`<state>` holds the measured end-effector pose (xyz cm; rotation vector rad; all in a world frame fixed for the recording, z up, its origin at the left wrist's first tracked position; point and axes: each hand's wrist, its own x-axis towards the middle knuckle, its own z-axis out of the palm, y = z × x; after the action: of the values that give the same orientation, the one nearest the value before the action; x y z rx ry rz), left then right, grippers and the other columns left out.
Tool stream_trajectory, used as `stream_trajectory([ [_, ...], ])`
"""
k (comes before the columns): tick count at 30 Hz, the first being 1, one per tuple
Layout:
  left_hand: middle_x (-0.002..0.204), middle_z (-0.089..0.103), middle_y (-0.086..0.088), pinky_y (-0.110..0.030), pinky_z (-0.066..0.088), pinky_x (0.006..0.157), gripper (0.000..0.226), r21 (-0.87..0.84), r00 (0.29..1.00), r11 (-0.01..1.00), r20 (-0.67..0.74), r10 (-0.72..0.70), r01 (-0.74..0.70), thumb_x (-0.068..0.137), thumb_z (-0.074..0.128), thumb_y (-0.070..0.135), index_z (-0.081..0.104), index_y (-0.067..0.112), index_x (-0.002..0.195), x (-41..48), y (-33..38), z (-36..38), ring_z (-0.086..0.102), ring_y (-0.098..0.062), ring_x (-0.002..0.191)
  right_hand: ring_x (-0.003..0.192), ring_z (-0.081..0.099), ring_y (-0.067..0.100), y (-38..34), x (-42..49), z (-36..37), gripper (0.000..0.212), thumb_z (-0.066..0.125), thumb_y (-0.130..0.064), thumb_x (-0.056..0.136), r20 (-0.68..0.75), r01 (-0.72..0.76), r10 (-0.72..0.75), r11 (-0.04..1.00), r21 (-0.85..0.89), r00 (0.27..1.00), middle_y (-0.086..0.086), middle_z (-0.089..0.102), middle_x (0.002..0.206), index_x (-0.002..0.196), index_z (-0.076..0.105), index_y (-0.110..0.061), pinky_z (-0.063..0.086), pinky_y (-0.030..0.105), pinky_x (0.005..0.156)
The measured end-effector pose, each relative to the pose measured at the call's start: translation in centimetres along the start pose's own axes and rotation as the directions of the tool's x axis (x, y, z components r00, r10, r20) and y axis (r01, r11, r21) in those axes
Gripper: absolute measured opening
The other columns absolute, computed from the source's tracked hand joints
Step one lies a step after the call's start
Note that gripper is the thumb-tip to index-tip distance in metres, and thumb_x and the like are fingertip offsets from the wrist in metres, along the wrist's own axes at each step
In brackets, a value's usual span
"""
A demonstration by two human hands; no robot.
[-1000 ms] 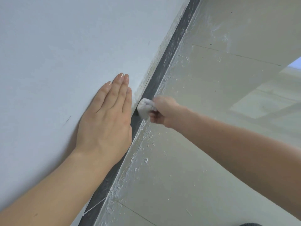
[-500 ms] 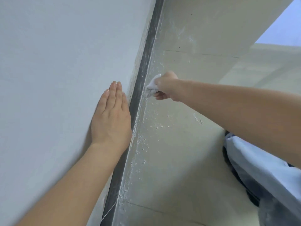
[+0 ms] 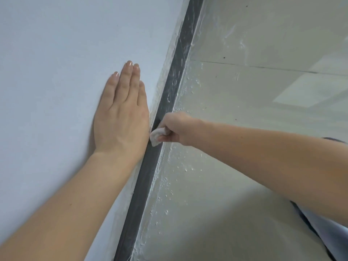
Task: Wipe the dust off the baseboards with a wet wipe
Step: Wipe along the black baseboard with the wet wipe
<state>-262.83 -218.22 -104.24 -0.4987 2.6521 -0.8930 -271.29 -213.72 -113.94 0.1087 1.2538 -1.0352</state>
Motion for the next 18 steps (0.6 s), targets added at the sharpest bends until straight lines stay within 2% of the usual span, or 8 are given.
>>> stream_trajectory([
  [2, 0.158, 0.001, -0.014, -0.038, -0.016, 0.109, 0.064, 0.023, 0.999, 1.000, -0.045, -0.009, 0.010, 0.086, 0.005, 0.014, 0.011, 0.000, 0.148, 0.6, 0.2, 0.2, -0.004, -0.026, 0.146, 0.076, 0.064, 0.027, -2.1, 0.0, -1.8, 0.046, 0.027, 0.019, 0.080, -0.083, 0.101, -0.088, 0.979, 0.178, 0.993, 0.039, 0.057, 0.118, 0.123, 0.042, 0.027, 0.055, 0.021, 0.056],
  [4, 0.158, 0.004, -0.014, -0.037, -0.013, 0.111, 0.066, 0.033, 0.999, 0.999, -0.042, -0.017, 0.019, 0.085, 0.002, 0.014, 0.014, -0.001, 0.147, 1.2, 0.3, 0.0, 0.000, -0.026, 0.147, 0.072, 0.059, 0.022, -3.4, -0.3, -3.4, 0.041, 0.031, 0.016, 0.082, -0.162, 0.196, -0.156, 0.942, 0.274, 0.974, 0.030, 0.064, 0.109, 0.119, 0.048, 0.024, 0.052, 0.020, 0.059],
  [6, 0.158, -0.004, -0.013, -0.039, -0.016, 0.110, 0.065, 0.057, 1.000, 0.998, -0.013, -0.015, 0.016, 0.085, 0.003, 0.015, 0.007, 0.001, 0.149, 1.7, 0.5, 0.0, -0.006, -0.026, 0.146, 0.062, 0.046, 0.016, -3.4, -1.0, -4.1, 0.027, 0.037, 0.010, 0.089, -0.141, 0.230, -0.205, 0.955, 0.187, 0.969, 0.021, 0.066, 0.089, 0.099, 0.061, 0.016, 0.044, 0.023, 0.064],
  [8, 0.158, -0.009, -0.013, -0.041, -0.017, 0.109, 0.064, 0.086, 1.000, 0.996, -0.022, -0.019, 0.020, 0.087, 0.008, 0.019, 0.002, 0.002, 0.149, 2.1, 0.6, 0.0, -0.009, -0.026, 0.146, 0.057, 0.042, 0.015, -1.9, -1.8, -3.3, 0.024, 0.044, 0.005, 0.089, -0.054, 0.129, -0.129, 0.992, 0.007, 0.990, 0.016, 0.061, 0.075, 0.072, 0.060, 0.000, 0.043, 0.028, 0.067],
  [11, 0.157, -0.015, -0.012, -0.043, -0.022, 0.108, 0.064, 0.124, 0.999, 0.991, -0.027, -0.047, 0.050, 0.090, 0.012, 0.022, -0.006, 0.002, 0.148, 2.7, 0.9, 0.3, -0.014, -0.025, 0.145, 0.055, 0.047, 0.016, 1.1, -1.2, -1.5, 0.029, 0.042, 0.006, 0.085, 0.094, -0.074, 0.090, 0.984, -0.164, 0.991, 0.014, 0.063, 0.077, 0.065, 0.058, -0.008, 0.049, 0.028, 0.068],
  [14, 0.158, -0.011, -0.009, -0.039, -0.021, 0.109, 0.064, 0.139, 0.995, 0.986, -0.049, -0.087, 0.093, 0.088, 0.008, 0.020, -0.005, 0.003, 0.148, 3.0, 1.2, 0.3, -0.010, -0.023, 0.146, 0.060, 0.047, 0.018, 1.8, 0.9, -1.4, 0.034, 0.042, 0.014, 0.082, 0.124, -0.080, 0.114, 0.964, -0.252, 0.986, 0.018, 0.063, 0.075, 0.056, 0.052, -0.005, 0.047, 0.030, 0.080],
  [16, 0.159, -0.003, -0.008, -0.038, -0.017, 0.112, 0.066, 0.121, 0.993, 0.986, -0.044, -0.111, 0.115, 0.086, 0.012, 0.020, 0.005, 0.005, 0.150, 3.1, 1.2, 0.2, -0.004, -0.022, 0.147, 0.061, 0.049, 0.018, 0.6, 2.7, -2.3, 0.030, 0.037, 0.009, 0.088, 0.075, -0.077, 0.091, 0.982, -0.175, 0.993, 0.020, 0.060, 0.089, 0.065, 0.047, -0.007, 0.052, 0.026, 0.068],
  [18, 0.159, 0.004, -0.007, -0.036, -0.013, 0.114, 0.066, 0.103, 0.991, 0.986, -0.043, -0.130, 0.134, 0.085, 0.017, 0.021, 0.015, 0.006, 0.149, 3.3, 1.2, 0.1, 0.001, -0.021, 0.147, 0.064, 0.052, 0.015, -1.6, 4.3, -3.4, 0.024, 0.037, -0.003, 0.095, 0.006, -0.066, 0.067, 0.995, -0.078, 0.998, 0.013, 0.052, 0.100, 0.073, 0.042, -0.013, 0.054, 0.021, 0.053],
])
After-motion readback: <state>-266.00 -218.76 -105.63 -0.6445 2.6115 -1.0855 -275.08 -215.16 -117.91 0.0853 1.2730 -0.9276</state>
